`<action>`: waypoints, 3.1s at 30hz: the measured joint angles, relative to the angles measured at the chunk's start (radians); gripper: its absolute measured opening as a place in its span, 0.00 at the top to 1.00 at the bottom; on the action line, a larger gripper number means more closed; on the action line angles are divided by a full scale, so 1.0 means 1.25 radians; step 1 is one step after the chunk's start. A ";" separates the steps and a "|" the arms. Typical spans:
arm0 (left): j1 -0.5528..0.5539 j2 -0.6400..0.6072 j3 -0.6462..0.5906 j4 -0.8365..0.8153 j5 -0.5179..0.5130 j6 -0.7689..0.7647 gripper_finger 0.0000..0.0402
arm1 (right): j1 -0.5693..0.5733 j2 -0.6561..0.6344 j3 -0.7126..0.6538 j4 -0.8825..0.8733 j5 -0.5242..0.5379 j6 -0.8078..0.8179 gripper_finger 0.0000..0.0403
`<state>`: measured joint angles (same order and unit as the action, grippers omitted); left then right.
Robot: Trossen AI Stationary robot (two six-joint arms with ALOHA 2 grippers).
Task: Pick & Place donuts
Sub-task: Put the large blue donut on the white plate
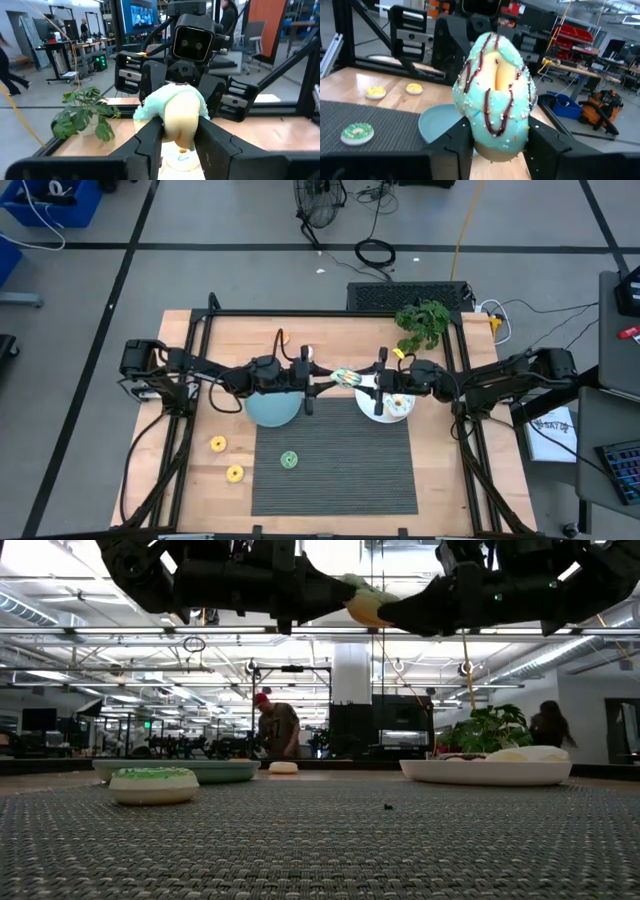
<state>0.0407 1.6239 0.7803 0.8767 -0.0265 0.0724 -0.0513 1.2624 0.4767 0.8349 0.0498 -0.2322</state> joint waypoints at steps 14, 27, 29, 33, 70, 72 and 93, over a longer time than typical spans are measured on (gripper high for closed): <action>0.000 -0.123 0.000 -0.133 -0.069 0.076 0.69 | 0.001 -0.185 0.000 -0.340 0.000 0.063 0.77; 0.001 -0.135 -0.001 -0.230 -0.106 0.082 0.69 | 0.001 -0.300 -0.066 -0.609 0.064 0.219 0.81; 0.001 -0.136 -0.001 -0.224 -0.106 0.081 0.69 | 0.001 -0.300 -0.093 -0.578 0.065 0.219 0.81; 0.001 -0.136 -0.001 -0.228 -0.106 0.079 0.69 | 0.001 -0.300 -0.134 -0.533 0.067 0.222 0.81; 0.001 -0.136 -0.001 -0.244 -0.107 0.079 0.69 | 0.001 -0.250 -0.244 -0.385 0.065 0.218 0.81; 0.001 -0.136 -0.001 -0.244 -0.107 0.079 0.69 | 0.001 -0.233 -0.244 -0.367 0.064 0.219 0.81; 0.001 -0.136 -0.001 -0.246 -0.107 0.079 0.69 | 0.001 -0.198 -0.244 -0.353 0.062 0.216 0.43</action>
<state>0.0418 1.4544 0.7788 0.5697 -0.1600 0.1715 -0.0505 1.0153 0.1719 0.3935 0.1275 0.0382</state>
